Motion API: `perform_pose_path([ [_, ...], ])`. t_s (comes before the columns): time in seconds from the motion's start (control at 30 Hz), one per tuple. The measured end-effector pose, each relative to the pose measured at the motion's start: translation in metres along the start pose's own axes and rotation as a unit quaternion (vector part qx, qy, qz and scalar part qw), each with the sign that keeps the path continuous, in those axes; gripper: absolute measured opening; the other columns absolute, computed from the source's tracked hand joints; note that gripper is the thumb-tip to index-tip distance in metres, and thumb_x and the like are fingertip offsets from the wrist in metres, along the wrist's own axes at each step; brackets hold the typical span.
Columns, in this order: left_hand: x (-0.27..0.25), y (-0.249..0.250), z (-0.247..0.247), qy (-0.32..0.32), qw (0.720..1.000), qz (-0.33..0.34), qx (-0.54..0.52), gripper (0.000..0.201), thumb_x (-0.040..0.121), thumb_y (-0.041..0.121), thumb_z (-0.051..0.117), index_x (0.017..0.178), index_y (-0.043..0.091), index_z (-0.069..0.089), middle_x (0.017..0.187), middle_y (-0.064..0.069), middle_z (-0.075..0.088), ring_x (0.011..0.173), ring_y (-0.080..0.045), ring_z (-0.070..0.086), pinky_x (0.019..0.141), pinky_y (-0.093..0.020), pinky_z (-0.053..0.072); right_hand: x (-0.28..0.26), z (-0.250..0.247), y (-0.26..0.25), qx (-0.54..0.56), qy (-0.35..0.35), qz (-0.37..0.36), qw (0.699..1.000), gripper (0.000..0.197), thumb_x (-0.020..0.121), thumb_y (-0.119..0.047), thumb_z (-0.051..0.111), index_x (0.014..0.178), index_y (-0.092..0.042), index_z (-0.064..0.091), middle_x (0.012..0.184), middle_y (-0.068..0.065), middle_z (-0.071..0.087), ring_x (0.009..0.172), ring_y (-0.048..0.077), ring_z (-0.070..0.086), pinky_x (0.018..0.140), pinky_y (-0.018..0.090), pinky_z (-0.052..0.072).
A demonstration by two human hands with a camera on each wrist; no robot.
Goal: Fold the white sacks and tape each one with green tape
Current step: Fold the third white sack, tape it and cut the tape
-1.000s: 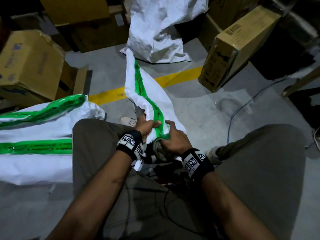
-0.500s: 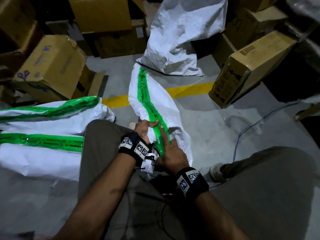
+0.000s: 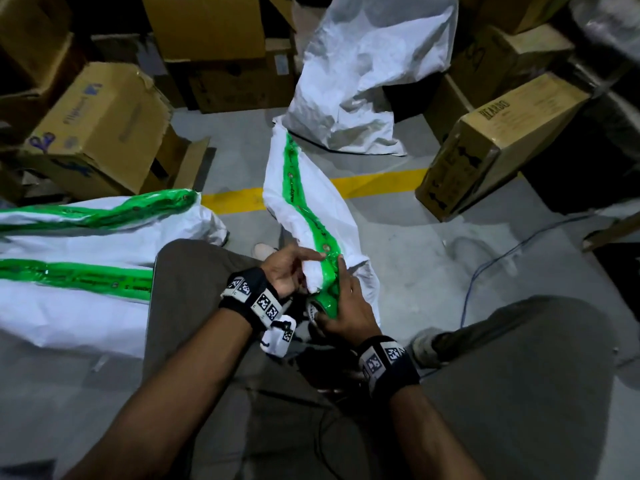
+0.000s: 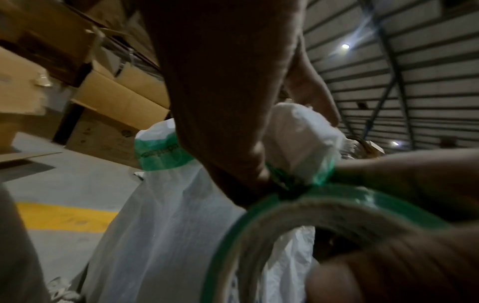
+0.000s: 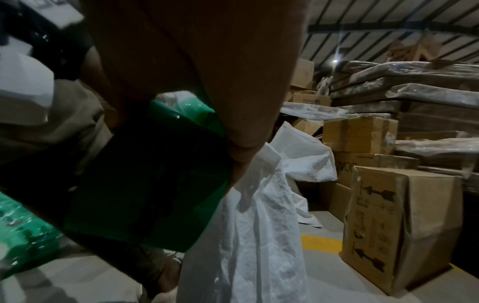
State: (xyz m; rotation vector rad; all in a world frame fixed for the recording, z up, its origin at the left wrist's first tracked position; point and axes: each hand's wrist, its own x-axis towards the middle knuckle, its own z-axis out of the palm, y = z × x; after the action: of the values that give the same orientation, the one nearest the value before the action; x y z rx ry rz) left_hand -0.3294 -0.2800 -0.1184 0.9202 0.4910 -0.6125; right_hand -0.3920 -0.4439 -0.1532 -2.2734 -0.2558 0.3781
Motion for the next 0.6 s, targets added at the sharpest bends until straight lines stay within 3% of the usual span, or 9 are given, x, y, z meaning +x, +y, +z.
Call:
perform_pose_path([
  [0.1, -0.001, -0.013, -0.001, -0.016, 0.998, 0.016, 0.065, 0.055, 0.077, -0.014, 0.069, 0.13, -0.001, 0.063, 0.132, -0.018, 0.064, 0.125, -0.036, 0.059, 0.109, -0.051, 0.044, 0.003, 0.003, -0.004, -0.006, -0.016, 0.02, 1.0, 0.114, 0.08, -0.043, 0.068, 0.158, -0.018, -0.012, 0.16, 0.016, 0.024, 0.14, 0.034, 0.037, 0.105, 0.045, 0.041],
  [0.2, -0.004, -0.012, -0.006, 0.061, 0.995, 0.036, 0.069, 0.068, 0.052, -0.003, 0.088, 0.116, -0.007, 0.066, 0.122, -0.023, 0.067, 0.117, -0.045, 0.062, 0.102, -0.06, 0.049, 0.01, 0.009, -0.008, 0.016, -0.043, 0.017, 0.999, 0.124, 0.079, -0.044, 0.078, 0.158, -0.017, -0.014, 0.16, 0.017, 0.024, 0.143, 0.033, 0.034, 0.109, 0.042, 0.037],
  [0.23, -0.005, -0.009, -0.01, 0.089, 0.992, 0.061, 0.063, 0.064, 0.051, -0.004, 0.088, 0.111, -0.009, 0.065, 0.115, -0.025, 0.069, 0.11, -0.047, 0.065, 0.096, -0.061, 0.052, 0.014, 0.011, -0.011, 0.013, -0.06, 0.009, 0.998, 0.128, 0.077, -0.048, 0.08, 0.158, -0.018, -0.016, 0.16, 0.018, 0.023, 0.143, 0.034, 0.034, 0.109, 0.042, 0.037],
  [0.3, -0.012, -0.001, -0.014, 0.131, 0.985, 0.106, 0.034, 0.043, 0.065, -0.016, 0.074, 0.107, -0.013, 0.066, 0.102, -0.025, 0.073, 0.09, -0.041, 0.073, 0.077, -0.05, 0.062, 0.021, 0.009, -0.018, -0.024, -0.092, -0.003, 0.996, 0.13, 0.076, -0.059, 0.077, 0.157, -0.023, -0.018, 0.159, 0.016, 0.023, 0.14, 0.036, 0.037, 0.106, 0.047, 0.041],
  [0.33, -0.016, 0.003, -0.016, 0.14, 0.983, 0.12, 0.018, 0.04, 0.068, -0.019, 0.069, 0.108, -0.012, 0.067, 0.101, -0.025, 0.073, 0.086, -0.038, 0.073, 0.072, -0.046, 0.062, 0.023, 0.008, -0.023, -0.048, -0.1, -0.007, 0.994, 0.127, 0.076, -0.064, 0.073, 0.157, -0.028, -0.017, 0.157, 0.014, 0.025, 0.138, 0.036, 0.039, 0.104, 0.048, 0.044],
  [0.37, -0.02, 0.008, -0.019, 0.148, 0.98, 0.132, 0.006, 0.044, 0.066, -0.018, 0.07, 0.11, -0.011, 0.068, 0.106, -0.028, 0.071, 0.089, -0.04, 0.073, 0.076, -0.049, 0.061, 0.026, 0.005, -0.028, -0.067, -0.105, -0.016, 0.992, 0.122, 0.077, -0.067, 0.07, 0.158, -0.032, -0.015, 0.154, 0.013, 0.027, 0.136, 0.036, 0.041, 0.102, 0.049, 0.046],
  [0.43, -0.027, 0.022, -0.028, 0.159, 0.974, 0.163, 0.017, 0.051, 0.061, -0.015, 0.073, 0.111, -0.01, 0.069, 0.113, -0.033, 0.068, 0.102, -0.048, 0.068, 0.09, -0.061, 0.054, 0.032, -0.002, -0.041, -0.106, -0.121, -0.022, 0.987, 0.108, 0.08, -0.069, 0.062, 0.158, -0.037, -0.005, 0.149, 0.013, 0.031, 0.136, 0.034, 0.04, 0.103, 0.047, 0.045],
  [0.5, -0.032, 0.04, -0.038, 0.178, 0.965, 0.184, 0.052, 0.047, 0.065, -0.02, 0.07, 0.111, -0.01, 0.068, 0.113, -0.032, 0.068, 0.104, -0.048, 0.066, 0.093, -0.063, 0.052, 0.038, -0.01, -0.059, -0.175, -0.127, -0.027, 0.976, 0.088, 0.085, -0.063, 0.06, 0.158, -0.039, 0.016, 0.143, 0.011, 0.04, 0.135, 0.034, 0.04, 0.103, 0.047, 0.044],
  [0.6, -0.042, 0.064, -0.058, 0.187, 0.954, 0.195, 0.13, 0.039, 0.071, -0.021, 0.069, 0.104, -0.002, 0.073, 0.105, -0.022, 0.073, 0.092, -0.034, 0.071, 0.084, -0.047, 0.059, 0.049, -0.02, -0.094, -0.198, -0.061, -0.118, 0.971, 0.052, 0.091, -0.051, 0.057, 0.141, -0.039, 0.05, 0.118, 0.0, 0.056, 0.118, 0.024, 0.055, 0.089, 0.041, 0.05],
])
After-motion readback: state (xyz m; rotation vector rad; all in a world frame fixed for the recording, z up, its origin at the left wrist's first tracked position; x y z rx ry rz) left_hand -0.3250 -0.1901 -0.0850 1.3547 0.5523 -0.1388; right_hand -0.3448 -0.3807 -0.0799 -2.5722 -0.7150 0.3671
